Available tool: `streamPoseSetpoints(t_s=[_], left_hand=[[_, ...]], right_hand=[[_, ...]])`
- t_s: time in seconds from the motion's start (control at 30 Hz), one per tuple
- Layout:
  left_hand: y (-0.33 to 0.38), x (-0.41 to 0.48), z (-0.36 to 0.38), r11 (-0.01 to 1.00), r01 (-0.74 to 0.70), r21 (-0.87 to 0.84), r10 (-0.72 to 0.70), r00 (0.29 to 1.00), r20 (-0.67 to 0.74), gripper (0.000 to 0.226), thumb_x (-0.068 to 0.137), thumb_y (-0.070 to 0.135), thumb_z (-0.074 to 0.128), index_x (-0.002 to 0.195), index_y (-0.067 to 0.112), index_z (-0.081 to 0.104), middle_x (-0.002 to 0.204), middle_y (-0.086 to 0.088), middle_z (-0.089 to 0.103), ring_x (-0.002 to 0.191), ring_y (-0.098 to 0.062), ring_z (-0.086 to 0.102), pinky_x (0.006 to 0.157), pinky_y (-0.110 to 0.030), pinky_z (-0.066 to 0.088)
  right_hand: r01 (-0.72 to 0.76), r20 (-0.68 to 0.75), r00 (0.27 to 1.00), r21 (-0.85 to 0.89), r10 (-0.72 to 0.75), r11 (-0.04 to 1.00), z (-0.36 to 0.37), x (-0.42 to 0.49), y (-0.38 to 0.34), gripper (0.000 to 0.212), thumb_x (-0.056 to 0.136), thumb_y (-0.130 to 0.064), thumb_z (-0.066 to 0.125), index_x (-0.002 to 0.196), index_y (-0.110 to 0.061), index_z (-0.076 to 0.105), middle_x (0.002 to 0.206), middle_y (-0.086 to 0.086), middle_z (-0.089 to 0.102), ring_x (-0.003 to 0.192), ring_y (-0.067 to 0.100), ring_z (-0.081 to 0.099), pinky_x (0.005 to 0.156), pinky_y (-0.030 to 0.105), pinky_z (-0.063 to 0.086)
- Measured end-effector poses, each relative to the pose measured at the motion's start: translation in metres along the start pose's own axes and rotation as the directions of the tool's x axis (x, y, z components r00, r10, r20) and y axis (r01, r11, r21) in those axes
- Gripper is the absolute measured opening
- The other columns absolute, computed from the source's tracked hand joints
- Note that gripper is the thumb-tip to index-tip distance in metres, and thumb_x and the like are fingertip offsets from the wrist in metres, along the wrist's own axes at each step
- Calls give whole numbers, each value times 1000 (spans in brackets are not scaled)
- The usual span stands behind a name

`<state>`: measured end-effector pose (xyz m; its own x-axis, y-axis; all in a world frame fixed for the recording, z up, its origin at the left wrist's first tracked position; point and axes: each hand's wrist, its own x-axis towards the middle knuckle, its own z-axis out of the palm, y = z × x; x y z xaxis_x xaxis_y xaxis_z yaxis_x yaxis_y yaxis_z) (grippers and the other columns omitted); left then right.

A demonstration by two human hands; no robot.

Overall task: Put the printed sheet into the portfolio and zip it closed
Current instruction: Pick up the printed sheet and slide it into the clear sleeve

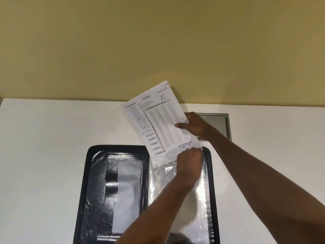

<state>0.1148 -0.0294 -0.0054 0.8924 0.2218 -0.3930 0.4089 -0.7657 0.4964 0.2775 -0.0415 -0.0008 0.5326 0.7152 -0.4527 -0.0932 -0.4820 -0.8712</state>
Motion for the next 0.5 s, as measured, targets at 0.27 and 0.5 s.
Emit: streamPoseSetpoints(t_s=[0.27, 0.5], left_hand=[[12, -9, 10, 943, -226, 244, 263, 956, -130, 16, 59, 9, 77, 64, 18, 65, 59, -1, 59, 47, -21, 54, 50, -26, 23], [6, -1, 20, 910, -264, 320, 347, 907, -237, 6, 87, 12, 67, 90, 13, 73, 93, -5, 69, 92, -23, 61, 82, -36, 51]], right_hand=[[-93, -46, 995, -48, 91, 995, 1, 10, 7, 37, 92, -14, 74, 128, -13, 69, 125, 1, 72, 101, 15, 73, 79, 26, 59], [-137, -74, 988, -13, 136, 990, 5, 11, 22, 43, 89, -19, 78, 131, -16, 67, 130, -2, 70, 109, 17, 70, 95, 38, 57]])
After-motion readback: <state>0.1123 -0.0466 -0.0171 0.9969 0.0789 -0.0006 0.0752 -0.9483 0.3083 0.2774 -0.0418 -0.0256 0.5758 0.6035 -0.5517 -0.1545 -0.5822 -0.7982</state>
